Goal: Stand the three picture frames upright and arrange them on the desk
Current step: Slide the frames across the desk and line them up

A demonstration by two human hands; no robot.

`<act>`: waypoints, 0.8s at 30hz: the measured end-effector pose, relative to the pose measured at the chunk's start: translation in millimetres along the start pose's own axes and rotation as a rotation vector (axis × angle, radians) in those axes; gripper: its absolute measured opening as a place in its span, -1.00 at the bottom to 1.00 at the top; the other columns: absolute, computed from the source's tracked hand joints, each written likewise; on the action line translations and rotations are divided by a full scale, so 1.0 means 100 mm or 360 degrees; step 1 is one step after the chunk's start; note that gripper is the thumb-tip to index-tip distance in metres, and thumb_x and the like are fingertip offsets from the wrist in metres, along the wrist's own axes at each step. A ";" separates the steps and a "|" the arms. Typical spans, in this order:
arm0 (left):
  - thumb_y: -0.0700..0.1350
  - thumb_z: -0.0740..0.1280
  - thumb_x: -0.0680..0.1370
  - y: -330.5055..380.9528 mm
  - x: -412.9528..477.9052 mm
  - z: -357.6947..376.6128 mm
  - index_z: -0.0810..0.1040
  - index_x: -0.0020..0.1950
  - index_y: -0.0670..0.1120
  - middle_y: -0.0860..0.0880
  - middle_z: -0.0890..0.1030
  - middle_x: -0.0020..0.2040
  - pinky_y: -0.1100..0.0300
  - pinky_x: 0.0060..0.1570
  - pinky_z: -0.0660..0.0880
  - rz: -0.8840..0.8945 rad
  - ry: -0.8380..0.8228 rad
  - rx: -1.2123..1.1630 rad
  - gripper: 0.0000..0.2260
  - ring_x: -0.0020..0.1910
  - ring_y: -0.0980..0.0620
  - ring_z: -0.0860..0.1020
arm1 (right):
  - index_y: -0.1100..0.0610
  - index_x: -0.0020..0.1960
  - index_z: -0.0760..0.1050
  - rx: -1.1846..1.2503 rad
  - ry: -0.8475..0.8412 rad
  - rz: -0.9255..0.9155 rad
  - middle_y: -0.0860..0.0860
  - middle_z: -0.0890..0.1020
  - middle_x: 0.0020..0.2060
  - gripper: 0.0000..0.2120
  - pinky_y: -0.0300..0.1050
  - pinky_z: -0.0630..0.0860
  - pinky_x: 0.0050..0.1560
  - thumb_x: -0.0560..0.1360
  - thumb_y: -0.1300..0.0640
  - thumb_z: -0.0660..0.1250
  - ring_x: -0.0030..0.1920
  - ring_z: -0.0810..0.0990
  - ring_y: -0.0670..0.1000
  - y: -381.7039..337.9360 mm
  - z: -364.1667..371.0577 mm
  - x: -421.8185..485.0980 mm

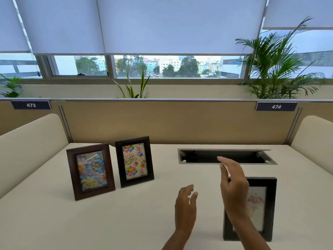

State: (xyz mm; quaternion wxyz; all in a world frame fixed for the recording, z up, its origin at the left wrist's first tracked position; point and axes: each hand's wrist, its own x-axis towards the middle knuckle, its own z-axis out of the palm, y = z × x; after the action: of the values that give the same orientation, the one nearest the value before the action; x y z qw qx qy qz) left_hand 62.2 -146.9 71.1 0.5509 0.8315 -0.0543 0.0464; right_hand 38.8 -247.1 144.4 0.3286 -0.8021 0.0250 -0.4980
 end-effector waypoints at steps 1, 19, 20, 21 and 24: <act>-0.13 0.24 0.57 0.05 -0.04 0.07 0.47 0.28 -0.10 -0.04 0.52 0.29 0.42 0.10 0.37 0.0021 -0.0081 -0.0015 -0.72 0.21 0.08 0.50 | 0.40 0.08 0.53 -0.0037 0.0088 0.0016 0.30 0.64 -0.01 -0.76 0.02 0.43 0.14 0.42 0.46 0.31 0.04 0.54 0.08 0.10 -0.09 0.03; -0.09 0.25 0.54 -0.03 -0.34 0.62 0.49 0.20 -0.12 -0.06 0.60 0.12 0.20 0.15 0.44 -0.0180 -0.0729 0.0330 -0.74 -0.01 0.02 0.52 | 0.39 0.30 0.34 -0.0095 -0.0067 0.1324 0.40 0.48 0.21 -0.66 0.20 0.32 0.25 0.58 0.26 0.11 0.22 0.42 0.38 1.44 -0.53 -0.84; -0.10 0.26 0.54 -0.04 -0.35 0.62 0.50 0.19 -0.12 -0.04 0.61 0.09 0.20 0.15 0.44 -0.0203 -0.0732 0.0341 -0.75 0.02 0.00 0.54 | 0.40 0.29 0.35 -0.0097 -0.0048 0.1360 0.41 0.48 0.21 -0.67 0.19 0.33 0.24 0.57 0.28 0.13 0.22 0.43 0.39 1.45 -0.53 -0.88; -0.11 0.27 0.53 -0.06 -0.35 0.63 0.50 0.17 -0.12 -0.05 0.62 0.10 0.21 0.15 0.44 -0.0223 -0.0730 0.0346 -0.76 0.06 -0.02 0.56 | 0.40 0.28 0.37 -0.0100 -0.0023 0.1395 0.40 0.49 0.20 -0.68 0.19 0.35 0.22 0.56 0.29 0.16 0.20 0.45 0.39 1.45 -0.52 -0.92; -0.15 0.26 0.53 -0.09 -0.33 0.61 0.51 0.16 -0.12 -0.09 0.61 0.16 0.23 0.14 0.44 -0.0243 -0.0680 0.0354 -0.78 0.13 -0.04 0.57 | 0.38 0.22 0.42 -0.0079 0.0025 0.1454 0.38 0.55 0.15 -0.71 0.17 0.38 0.17 0.53 0.29 0.22 0.15 0.49 0.39 1.44 -0.50 -0.98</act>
State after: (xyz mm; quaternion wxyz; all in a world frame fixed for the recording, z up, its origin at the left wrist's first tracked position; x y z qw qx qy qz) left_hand 31.6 -198.5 34.6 0.4339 0.8796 -0.1012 -0.1664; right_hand -9.4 -349.3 2.5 0.4951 -0.7126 0.3906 -0.3073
